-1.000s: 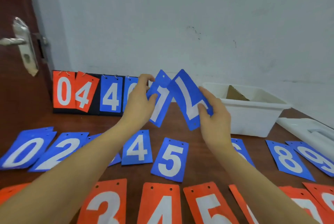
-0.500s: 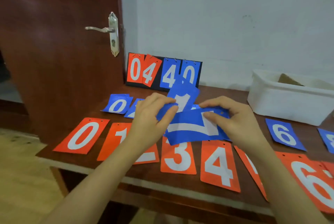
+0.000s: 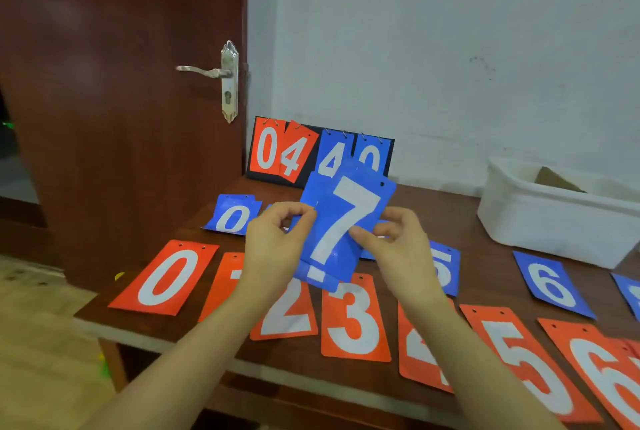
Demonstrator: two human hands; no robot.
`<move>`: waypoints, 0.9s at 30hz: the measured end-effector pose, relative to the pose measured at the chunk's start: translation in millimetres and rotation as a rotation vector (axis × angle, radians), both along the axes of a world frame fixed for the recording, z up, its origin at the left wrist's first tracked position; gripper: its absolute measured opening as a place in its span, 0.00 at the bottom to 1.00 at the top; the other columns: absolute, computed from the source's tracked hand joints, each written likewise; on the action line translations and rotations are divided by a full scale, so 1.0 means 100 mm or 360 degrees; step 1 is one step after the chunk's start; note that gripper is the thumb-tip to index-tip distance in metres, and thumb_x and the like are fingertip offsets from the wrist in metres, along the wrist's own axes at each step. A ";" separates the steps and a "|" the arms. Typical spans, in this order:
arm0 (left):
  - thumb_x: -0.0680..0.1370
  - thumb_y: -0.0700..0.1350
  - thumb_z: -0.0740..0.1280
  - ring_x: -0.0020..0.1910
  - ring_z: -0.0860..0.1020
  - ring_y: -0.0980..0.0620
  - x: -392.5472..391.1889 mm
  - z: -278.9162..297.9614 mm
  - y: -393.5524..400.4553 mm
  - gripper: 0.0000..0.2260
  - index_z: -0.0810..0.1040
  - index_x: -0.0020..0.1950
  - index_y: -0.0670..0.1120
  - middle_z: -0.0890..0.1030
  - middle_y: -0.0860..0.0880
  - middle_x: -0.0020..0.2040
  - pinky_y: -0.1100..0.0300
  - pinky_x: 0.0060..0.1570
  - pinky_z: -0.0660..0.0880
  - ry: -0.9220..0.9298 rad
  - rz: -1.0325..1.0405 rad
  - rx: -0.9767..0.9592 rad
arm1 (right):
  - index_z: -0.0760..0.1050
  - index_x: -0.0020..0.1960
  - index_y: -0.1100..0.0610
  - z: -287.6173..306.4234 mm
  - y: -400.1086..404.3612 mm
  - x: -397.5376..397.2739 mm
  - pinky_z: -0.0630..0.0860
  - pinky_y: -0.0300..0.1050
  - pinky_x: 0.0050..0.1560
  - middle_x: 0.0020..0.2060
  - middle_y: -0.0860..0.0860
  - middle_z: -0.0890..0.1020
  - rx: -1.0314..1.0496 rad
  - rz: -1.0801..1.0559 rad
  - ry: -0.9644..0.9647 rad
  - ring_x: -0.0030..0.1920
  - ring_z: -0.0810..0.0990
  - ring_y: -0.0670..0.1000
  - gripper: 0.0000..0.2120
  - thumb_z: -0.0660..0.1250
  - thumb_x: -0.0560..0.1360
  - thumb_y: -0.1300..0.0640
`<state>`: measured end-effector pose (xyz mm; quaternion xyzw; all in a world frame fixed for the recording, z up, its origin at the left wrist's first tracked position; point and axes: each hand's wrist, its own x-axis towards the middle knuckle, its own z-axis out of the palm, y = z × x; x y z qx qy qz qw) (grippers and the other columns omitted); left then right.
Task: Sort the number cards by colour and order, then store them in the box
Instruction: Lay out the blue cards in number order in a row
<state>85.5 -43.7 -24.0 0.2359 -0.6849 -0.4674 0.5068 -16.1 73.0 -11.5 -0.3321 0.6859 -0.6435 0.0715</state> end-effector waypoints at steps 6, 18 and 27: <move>0.76 0.42 0.66 0.48 0.77 0.52 0.11 0.06 -0.54 0.06 0.79 0.51 0.49 0.80 0.49 0.52 0.58 0.48 0.75 -0.0067 0.0071 -0.0128 | 0.70 0.37 0.62 0.07 -0.46 -0.06 0.73 0.43 0.32 0.32 0.56 0.76 -0.0155 -0.0017 -0.0050 0.32 0.76 0.48 0.11 0.64 0.77 0.60; 0.74 0.38 0.68 0.52 0.73 0.54 -0.06 -0.23 -1.86 0.17 0.74 0.63 0.44 0.73 0.47 0.60 0.63 0.49 0.69 -0.0788 0.0064 -0.0218 | 0.69 0.59 0.54 -0.39 -1.55 -0.56 0.58 0.55 0.71 0.59 0.53 0.77 0.0987 0.0578 0.0300 0.62 0.72 0.54 0.14 0.50 0.81 0.49; 0.75 0.41 0.68 0.56 0.73 0.51 -0.24 -0.19 -1.86 0.15 0.75 0.61 0.46 0.74 0.47 0.59 0.54 0.56 0.73 -0.0759 -0.0043 -0.0265 | 0.63 0.68 0.59 -0.49 -1.23 -0.90 0.68 0.21 0.36 0.54 0.50 0.75 0.0987 0.0384 0.0126 0.49 0.76 0.43 0.21 0.52 0.81 0.47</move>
